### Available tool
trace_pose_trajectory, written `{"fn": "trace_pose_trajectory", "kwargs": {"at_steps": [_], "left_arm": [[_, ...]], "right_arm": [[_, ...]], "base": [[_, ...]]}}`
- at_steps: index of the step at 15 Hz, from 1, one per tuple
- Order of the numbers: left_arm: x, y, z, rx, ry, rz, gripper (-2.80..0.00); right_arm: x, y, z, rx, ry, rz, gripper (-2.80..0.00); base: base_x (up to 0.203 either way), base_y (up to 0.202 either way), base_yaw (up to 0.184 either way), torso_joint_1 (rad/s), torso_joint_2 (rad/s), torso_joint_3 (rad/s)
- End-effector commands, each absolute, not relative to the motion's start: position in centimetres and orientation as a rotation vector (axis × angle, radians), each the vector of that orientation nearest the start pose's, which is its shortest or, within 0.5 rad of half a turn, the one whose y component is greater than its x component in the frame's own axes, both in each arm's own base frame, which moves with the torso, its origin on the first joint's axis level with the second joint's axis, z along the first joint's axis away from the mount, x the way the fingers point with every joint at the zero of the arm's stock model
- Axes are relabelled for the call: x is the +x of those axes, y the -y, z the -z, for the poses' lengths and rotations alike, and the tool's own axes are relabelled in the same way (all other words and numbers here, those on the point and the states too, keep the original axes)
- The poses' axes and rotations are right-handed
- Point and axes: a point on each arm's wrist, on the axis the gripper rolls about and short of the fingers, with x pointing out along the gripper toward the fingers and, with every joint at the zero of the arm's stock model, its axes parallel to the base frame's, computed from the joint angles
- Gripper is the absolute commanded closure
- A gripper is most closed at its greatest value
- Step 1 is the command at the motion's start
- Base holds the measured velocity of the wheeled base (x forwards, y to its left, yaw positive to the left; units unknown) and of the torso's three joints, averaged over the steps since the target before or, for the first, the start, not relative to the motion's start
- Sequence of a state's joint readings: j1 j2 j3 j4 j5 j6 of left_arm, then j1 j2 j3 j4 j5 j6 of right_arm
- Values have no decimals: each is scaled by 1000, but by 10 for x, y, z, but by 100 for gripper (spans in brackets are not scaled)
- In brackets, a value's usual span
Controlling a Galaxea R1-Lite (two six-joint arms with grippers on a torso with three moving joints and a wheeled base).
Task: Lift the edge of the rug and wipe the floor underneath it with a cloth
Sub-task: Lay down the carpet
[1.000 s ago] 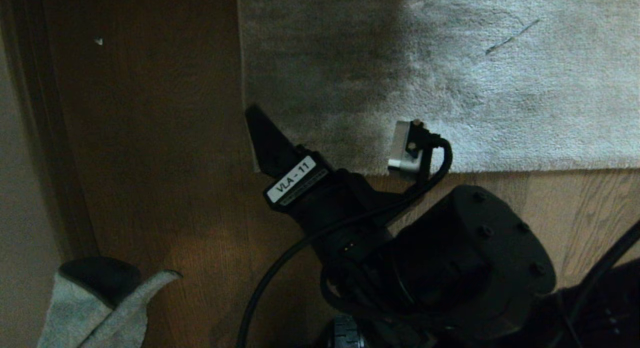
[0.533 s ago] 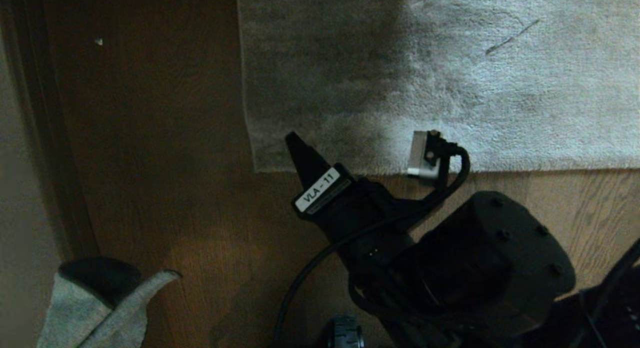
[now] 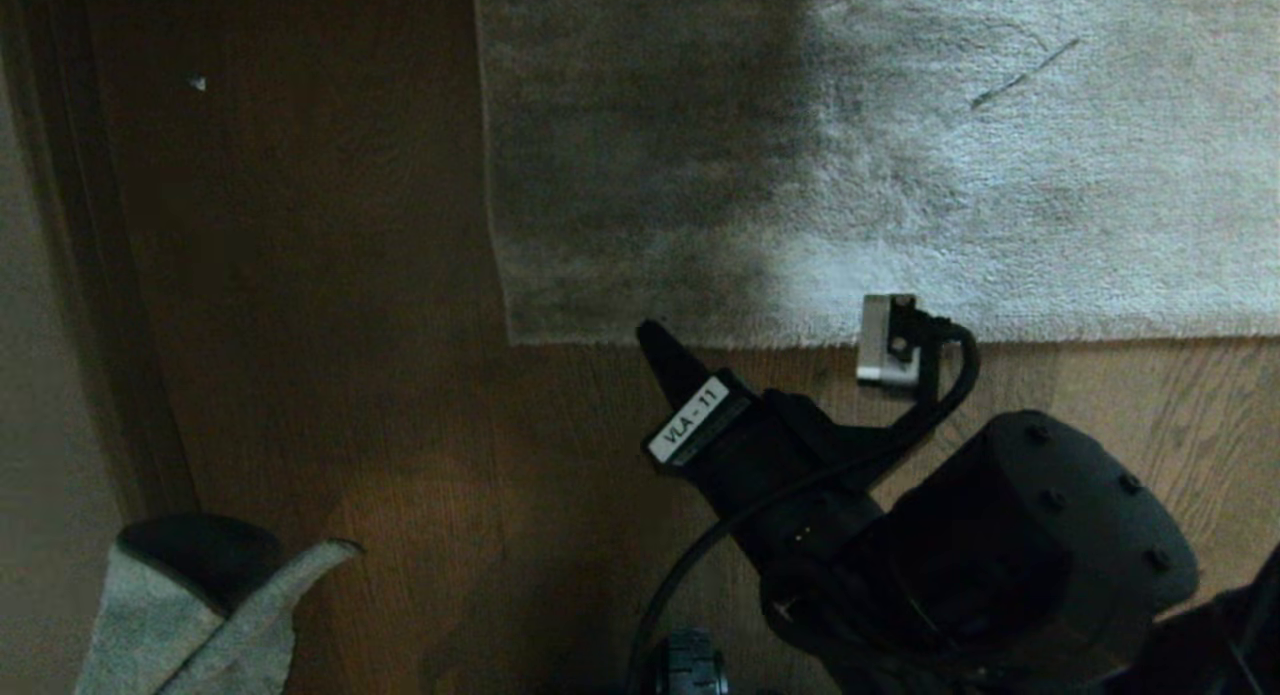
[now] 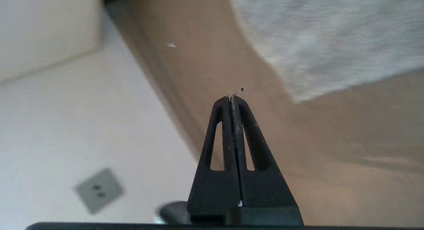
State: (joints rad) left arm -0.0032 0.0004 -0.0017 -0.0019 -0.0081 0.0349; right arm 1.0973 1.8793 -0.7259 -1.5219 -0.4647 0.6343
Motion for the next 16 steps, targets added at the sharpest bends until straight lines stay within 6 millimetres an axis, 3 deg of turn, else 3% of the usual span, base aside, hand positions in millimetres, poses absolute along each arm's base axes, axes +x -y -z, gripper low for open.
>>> {"fn": "trace_pose_trajectory", "kwargs": {"at_steps": [1, 7, 11, 16], "left_arm": [[-23, 0, -76, 35, 5, 11, 0], [-23, 0, -76, 35, 3, 11, 0], [-23, 0, -76, 35, 3, 11, 0], [-23, 0, -76, 35, 3, 11, 0]], "right_arm": [[157, -267, -196, 891, 90, -677, 0], [192, -229, -185, 827, 126, -496, 0], [202, -224, -154, 746, 54, -418, 0], [220, -217, -144, 720, 54, -350, 0]], "base": [[0, 0, 0, 0, 0, 0], [0, 0, 0, 0, 0, 0], [0, 0, 0, 0, 0, 0], [0, 0, 0, 0, 0, 0]]}}
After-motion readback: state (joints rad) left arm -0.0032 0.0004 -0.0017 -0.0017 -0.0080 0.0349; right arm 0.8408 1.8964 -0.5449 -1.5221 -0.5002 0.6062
